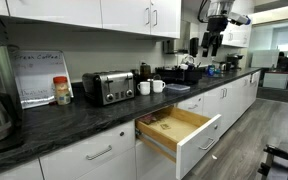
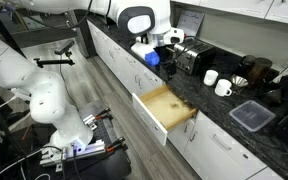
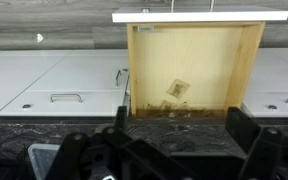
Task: Close the drawer
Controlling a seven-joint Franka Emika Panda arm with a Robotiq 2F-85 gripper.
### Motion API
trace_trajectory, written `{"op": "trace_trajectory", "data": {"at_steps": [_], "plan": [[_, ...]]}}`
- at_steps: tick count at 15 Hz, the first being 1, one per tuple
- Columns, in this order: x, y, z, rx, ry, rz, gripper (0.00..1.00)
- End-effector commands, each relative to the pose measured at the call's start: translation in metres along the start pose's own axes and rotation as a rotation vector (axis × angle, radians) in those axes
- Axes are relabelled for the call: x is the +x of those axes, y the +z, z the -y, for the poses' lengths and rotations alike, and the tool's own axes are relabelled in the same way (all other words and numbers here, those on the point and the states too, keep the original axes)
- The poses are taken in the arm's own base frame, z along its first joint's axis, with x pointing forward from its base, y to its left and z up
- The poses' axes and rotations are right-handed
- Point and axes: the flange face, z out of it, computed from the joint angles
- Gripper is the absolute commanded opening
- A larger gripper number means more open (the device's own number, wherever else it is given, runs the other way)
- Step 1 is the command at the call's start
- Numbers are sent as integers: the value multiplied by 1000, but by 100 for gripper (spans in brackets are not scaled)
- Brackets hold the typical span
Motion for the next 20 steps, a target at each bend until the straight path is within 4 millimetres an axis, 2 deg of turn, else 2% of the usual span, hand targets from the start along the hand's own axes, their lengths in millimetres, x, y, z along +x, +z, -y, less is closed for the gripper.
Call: {"op": "trace_trajectory", "data": {"at_steps": [1,5,10,11,12,15,20], "plan": [[-29,27,15,4,-9,-39,100],[-69,71,47,33,-27,-14,100],[-118,114,84,89,-40,62,100],[-96,114,82,101,-35,86,100],[-102,121,85,108,-29,99,100],[-102,138,89,131,-12,128,100],[-111,183,94,184,27,231,100]]}}
